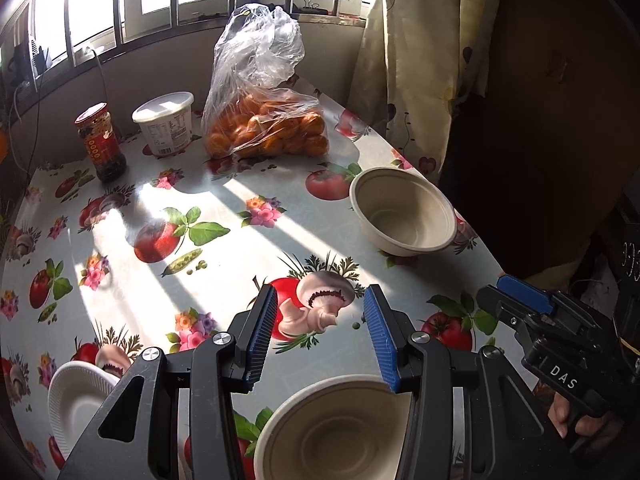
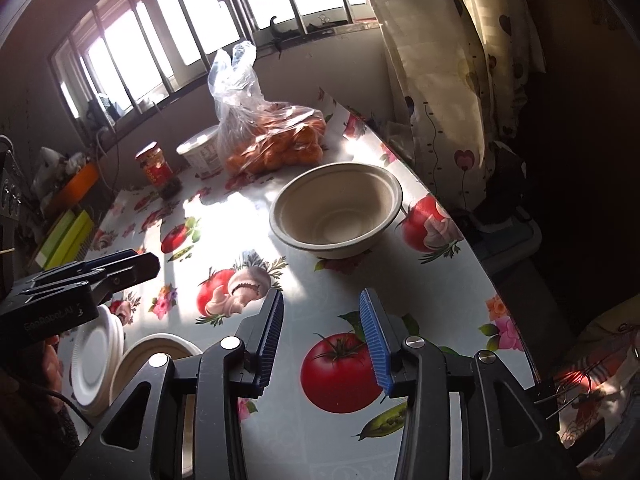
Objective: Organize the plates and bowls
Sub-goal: 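Move both open tools to the rim of the remaining beige bowl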
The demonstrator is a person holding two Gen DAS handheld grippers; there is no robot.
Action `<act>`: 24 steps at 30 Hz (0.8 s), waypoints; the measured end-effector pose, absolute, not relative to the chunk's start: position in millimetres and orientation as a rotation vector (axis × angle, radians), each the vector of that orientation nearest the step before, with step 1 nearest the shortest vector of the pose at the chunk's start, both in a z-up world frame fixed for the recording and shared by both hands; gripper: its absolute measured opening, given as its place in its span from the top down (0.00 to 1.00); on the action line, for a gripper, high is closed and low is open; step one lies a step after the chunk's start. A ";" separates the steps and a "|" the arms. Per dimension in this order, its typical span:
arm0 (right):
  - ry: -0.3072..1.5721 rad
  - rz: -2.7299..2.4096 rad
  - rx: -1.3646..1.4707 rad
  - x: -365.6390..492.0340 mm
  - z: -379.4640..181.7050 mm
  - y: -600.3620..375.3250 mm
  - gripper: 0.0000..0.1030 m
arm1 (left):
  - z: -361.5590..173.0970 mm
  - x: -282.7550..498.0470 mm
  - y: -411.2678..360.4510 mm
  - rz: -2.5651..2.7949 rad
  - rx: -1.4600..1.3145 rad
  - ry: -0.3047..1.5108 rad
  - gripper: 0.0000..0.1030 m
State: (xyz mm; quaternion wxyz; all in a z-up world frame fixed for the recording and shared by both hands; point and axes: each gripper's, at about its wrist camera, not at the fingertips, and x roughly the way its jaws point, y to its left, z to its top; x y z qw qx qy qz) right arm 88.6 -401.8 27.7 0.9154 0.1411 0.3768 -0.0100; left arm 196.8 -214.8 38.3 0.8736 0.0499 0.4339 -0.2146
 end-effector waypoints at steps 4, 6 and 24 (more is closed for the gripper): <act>0.772 -0.047 0.292 97.7 28.4 -412.4 0.61 | 44.4 213.9 -213.1 -0.446 0.092 0.892 0.55; 0.772 -0.059 0.290 102.7 28.5 -417.5 0.61 | 44.8 224.0 -213.6 -0.448 0.087 0.900 0.55; 0.794 -0.101 0.302 149.4 22.4 -446.0 0.61 | 33.1 287.6 -251.7 -0.553 0.113 0.972 0.55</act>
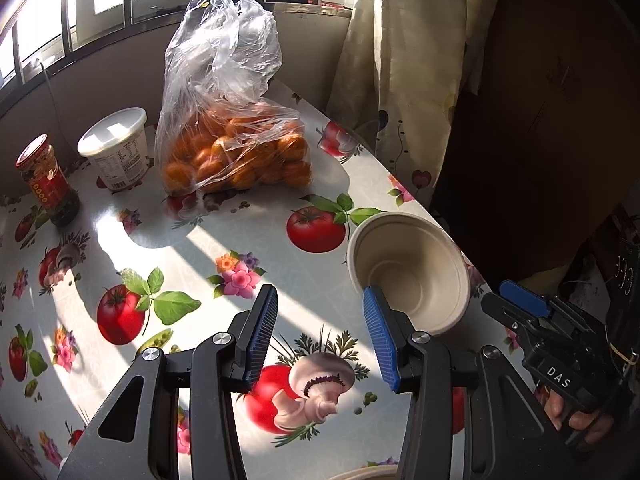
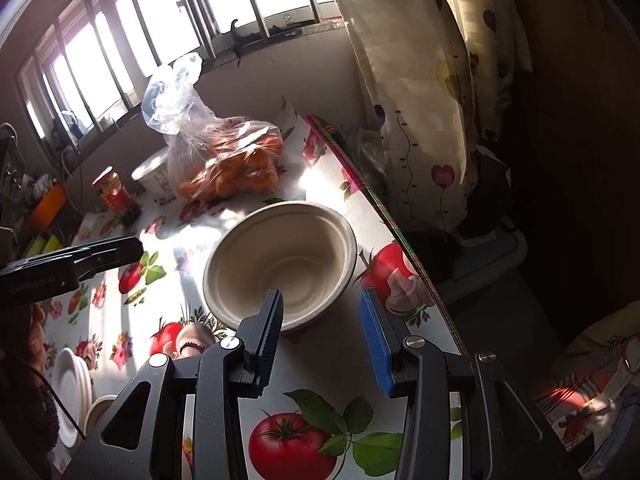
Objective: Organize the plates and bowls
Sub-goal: 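Move both open tools to the rim of the remaining beige bowl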
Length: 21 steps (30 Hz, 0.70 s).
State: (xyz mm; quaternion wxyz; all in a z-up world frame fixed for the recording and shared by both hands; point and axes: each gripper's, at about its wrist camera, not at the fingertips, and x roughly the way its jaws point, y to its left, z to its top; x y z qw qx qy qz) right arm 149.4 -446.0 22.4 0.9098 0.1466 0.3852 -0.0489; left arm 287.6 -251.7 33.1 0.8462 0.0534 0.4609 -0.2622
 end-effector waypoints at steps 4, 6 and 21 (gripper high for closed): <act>0.807 -0.101 0.310 157.0 16.5 -448.9 0.61 | 24.8 295.5 -264.4 -0.585 0.123 1.001 0.55; 0.810 -0.100 0.316 159.8 13.8 -450.2 0.61 | 19.2 300.7 -269.8 -0.580 0.133 1.022 0.55; 0.818 -0.089 0.347 172.7 1.3 -456.3 0.61 | -3.7 316.7 -287.5 -0.559 0.164 1.107 0.55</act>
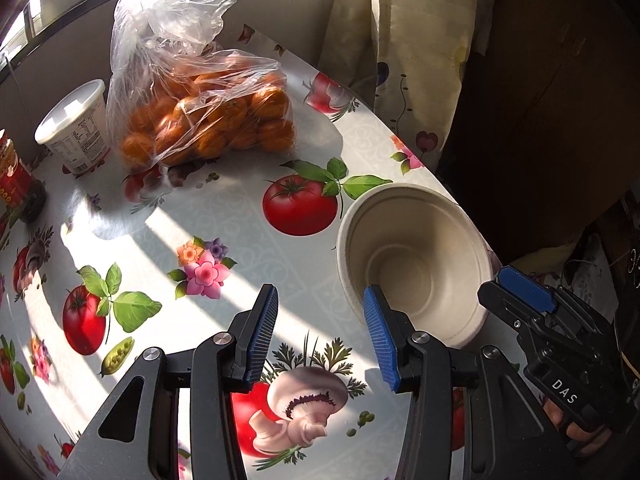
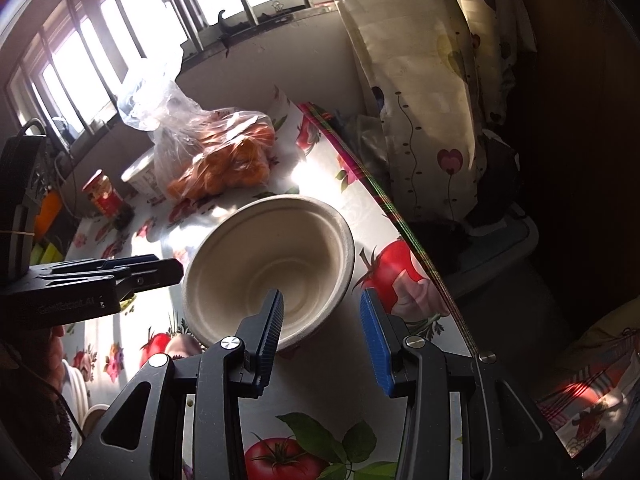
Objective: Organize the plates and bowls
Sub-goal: 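Move both open tools to the rim of the remaining beige bowl, then close both tools on the rim of the beige bowl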
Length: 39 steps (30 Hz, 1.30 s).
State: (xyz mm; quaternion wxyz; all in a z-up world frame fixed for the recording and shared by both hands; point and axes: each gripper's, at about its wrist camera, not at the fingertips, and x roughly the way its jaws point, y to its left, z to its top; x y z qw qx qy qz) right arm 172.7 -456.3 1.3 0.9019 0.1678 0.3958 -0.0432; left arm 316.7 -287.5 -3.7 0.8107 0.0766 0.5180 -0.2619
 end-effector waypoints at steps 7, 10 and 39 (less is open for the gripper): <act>0.818 -0.084 0.351 174.3 -1.2 -454.4 0.64 | -12.2 319.7 -290.1 -0.550 0.152 1.136 0.66; 0.819 -0.081 0.353 174.6 -1.8 -454.2 0.67 | -16.9 320.9 -289.7 -0.544 0.138 1.150 0.70; 0.812 -0.082 0.356 177.9 -3.1 -453.6 0.87 | -14.2 316.0 -294.7 -0.547 0.165 1.126 0.91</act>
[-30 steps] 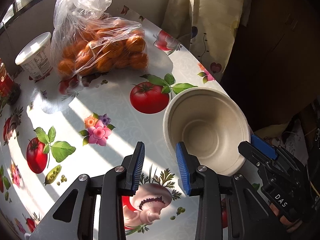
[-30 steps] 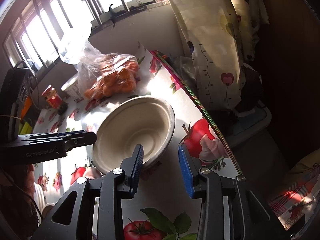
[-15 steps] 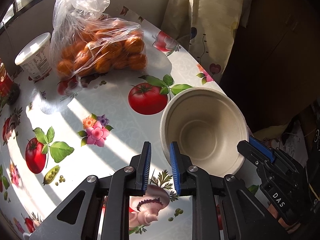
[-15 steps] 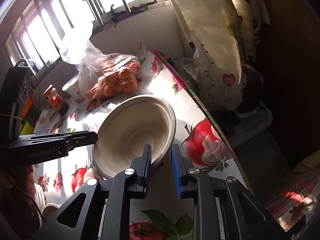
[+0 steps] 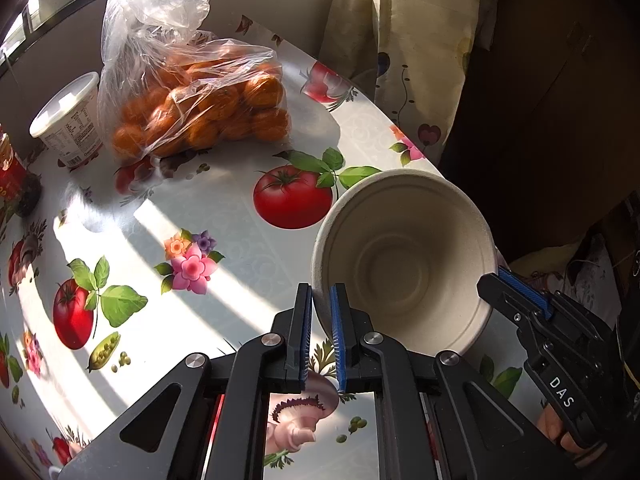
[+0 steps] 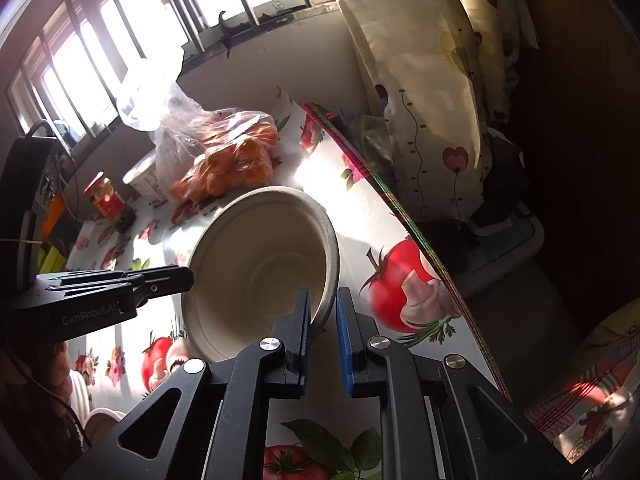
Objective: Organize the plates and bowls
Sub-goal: 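Close both tools on the rim of the beige bowl, then lift and carry the held beige bowl toward the nested bowls with both tools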
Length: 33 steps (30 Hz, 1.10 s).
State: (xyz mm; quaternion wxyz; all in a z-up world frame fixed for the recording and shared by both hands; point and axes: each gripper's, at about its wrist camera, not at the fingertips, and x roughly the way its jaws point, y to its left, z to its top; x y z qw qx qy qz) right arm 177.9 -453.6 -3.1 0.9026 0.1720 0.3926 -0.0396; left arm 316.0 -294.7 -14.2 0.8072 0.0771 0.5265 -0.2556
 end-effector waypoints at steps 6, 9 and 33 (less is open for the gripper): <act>0.812 -0.083 0.360 177.5 -3.5 -454.7 0.87 | -14.0 315.9 -294.7 -0.547 0.162 1.126 0.92; 0.812 -0.083 0.358 177.6 -3.4 -454.8 0.87 | -14.1 316.2 -294.9 -0.547 0.159 1.128 0.92; 0.788 -0.077 0.363 161.2 6.1 -444.7 0.88 | -1.8 301.4 -285.5 -0.553 0.139 1.104 0.92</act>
